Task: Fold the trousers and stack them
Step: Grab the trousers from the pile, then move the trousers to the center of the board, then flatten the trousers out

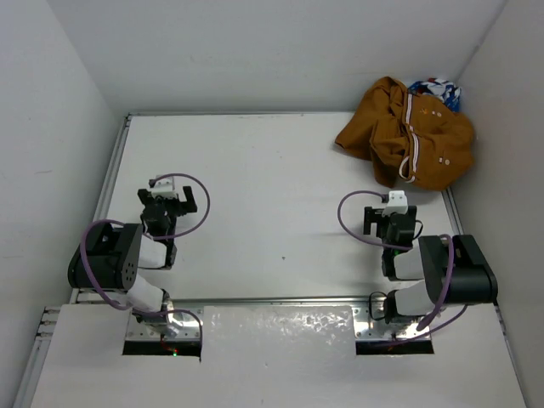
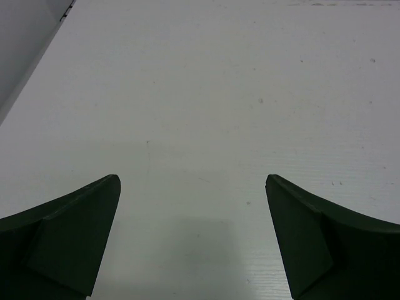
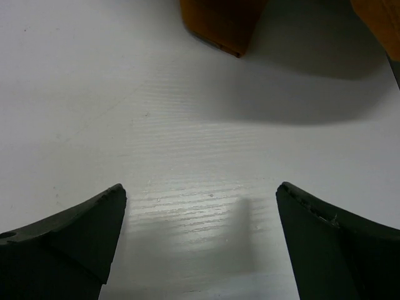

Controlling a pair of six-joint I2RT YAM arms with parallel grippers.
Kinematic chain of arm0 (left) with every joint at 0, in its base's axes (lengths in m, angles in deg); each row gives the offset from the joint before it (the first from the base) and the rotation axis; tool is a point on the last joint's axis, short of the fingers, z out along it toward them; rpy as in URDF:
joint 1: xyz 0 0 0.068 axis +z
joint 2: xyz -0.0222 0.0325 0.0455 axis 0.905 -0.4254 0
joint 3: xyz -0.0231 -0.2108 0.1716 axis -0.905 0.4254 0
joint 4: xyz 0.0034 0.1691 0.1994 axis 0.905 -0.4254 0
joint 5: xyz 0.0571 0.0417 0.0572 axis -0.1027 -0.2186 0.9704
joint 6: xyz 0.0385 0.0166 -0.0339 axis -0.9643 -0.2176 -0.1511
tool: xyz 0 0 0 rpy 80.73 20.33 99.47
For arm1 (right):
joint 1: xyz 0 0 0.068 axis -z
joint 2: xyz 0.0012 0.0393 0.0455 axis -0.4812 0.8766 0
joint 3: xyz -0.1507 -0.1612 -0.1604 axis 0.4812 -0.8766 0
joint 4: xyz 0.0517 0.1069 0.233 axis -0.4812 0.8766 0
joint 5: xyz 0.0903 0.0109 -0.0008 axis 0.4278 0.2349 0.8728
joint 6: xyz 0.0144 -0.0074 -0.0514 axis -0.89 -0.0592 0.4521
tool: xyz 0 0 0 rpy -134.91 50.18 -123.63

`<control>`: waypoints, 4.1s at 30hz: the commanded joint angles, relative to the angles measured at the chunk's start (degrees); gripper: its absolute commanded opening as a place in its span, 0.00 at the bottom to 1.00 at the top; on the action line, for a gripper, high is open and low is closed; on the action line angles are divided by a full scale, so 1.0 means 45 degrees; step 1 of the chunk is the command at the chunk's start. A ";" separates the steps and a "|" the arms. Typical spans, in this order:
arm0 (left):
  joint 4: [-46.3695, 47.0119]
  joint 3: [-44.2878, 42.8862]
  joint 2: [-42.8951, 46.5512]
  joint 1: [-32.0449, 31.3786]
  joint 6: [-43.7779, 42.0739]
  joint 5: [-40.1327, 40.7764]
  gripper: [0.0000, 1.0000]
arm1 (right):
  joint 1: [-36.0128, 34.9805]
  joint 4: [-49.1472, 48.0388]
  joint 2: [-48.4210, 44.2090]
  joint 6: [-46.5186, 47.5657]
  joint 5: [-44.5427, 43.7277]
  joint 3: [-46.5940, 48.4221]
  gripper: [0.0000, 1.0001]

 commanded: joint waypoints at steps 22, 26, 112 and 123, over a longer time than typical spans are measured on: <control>-1.7676 -1.4584 -0.1254 -0.0096 -0.2767 -0.1082 0.96 | 0.1854 2.3930 0.6862 -0.2405 -0.1589 2.5419 0.96; -1.9104 -1.4763 -0.0902 -0.0096 -0.2200 -0.1378 0.95 | 0.1854 2.4365 0.8410 -0.2191 -0.0594 2.5761 0.95; -2.2231 -1.5094 -0.7405 0.6994 -0.3645 -0.1552 0.36 | -0.8302 2.2608 0.9490 0.2028 -0.4319 2.4702 0.00; -2.2327 -1.6224 -0.5591 0.7404 -0.4249 -0.1417 0.00 | -0.6899 2.0557 0.2870 0.3163 -0.4733 2.3067 0.00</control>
